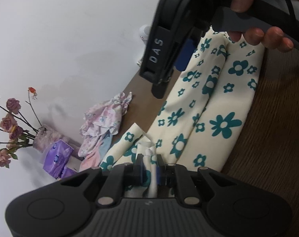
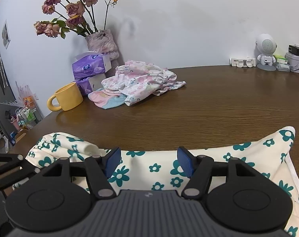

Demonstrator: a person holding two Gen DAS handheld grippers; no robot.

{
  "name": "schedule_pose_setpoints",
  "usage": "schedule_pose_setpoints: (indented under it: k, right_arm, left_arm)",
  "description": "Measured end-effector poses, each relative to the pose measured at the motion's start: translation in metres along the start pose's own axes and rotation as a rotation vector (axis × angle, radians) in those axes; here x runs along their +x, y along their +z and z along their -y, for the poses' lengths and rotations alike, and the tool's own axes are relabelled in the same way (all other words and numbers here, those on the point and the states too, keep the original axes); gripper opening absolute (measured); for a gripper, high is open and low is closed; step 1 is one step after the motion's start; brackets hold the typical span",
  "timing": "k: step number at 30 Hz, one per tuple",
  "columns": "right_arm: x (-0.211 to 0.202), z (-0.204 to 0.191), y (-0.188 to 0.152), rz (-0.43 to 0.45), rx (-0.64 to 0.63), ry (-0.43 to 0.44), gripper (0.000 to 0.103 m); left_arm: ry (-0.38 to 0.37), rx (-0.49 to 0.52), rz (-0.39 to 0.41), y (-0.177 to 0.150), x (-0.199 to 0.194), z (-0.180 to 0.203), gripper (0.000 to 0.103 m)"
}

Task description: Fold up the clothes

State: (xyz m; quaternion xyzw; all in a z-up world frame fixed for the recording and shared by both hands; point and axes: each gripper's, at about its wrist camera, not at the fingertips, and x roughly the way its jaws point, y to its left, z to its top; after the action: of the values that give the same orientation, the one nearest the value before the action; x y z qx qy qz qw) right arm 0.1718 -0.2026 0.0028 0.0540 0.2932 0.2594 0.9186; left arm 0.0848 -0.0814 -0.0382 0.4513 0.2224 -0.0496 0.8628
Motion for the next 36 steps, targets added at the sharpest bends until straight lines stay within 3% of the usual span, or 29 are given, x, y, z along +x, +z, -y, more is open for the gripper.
schedule_pose_setpoints:
  k: [8, 13, 15, 22, 26, 31, 36]
  right_arm:
    - [-0.002, -0.002, 0.000, 0.002, -0.010, 0.018, 0.064]
    - [-0.002, -0.006, 0.000, 0.003, -0.025, 0.022, 0.064]
    - [-0.001, -0.004, 0.000, -0.003, -0.017, 0.019, 0.064]
    - [-0.003, 0.004, 0.001, 0.005, 0.022, 0.013, 0.064]
    - [-0.002, 0.004, 0.000, 0.001, 0.021, 0.008, 0.064]
    - [-0.011, -0.008, -0.003, 0.010, -0.005, 0.037, 0.064]
    - [-0.043, -0.031, -0.011, 0.051, -0.036, 0.172, 0.065]
  left_arm:
    - [0.006, -0.029, -0.006, 0.002, 0.006, 0.001, 0.013]
    - [-0.026, -0.099, 0.036, 0.006, -0.007, -0.006, 0.029]
    - [-0.051, -0.147, 0.057, 0.008, -0.014, -0.013, 0.043]
    - [-0.115, -0.353, 0.132, 0.005, -0.050, -0.050, 0.053]
    - [-0.132, -0.511, 0.164, -0.017, -0.085, -0.081, 0.068]
    - [-0.166, -0.712, 0.156, -0.065, -0.113, -0.115, 0.069]
    - [-0.093, -0.763, 0.059, -0.101, -0.109, -0.127, 0.066]
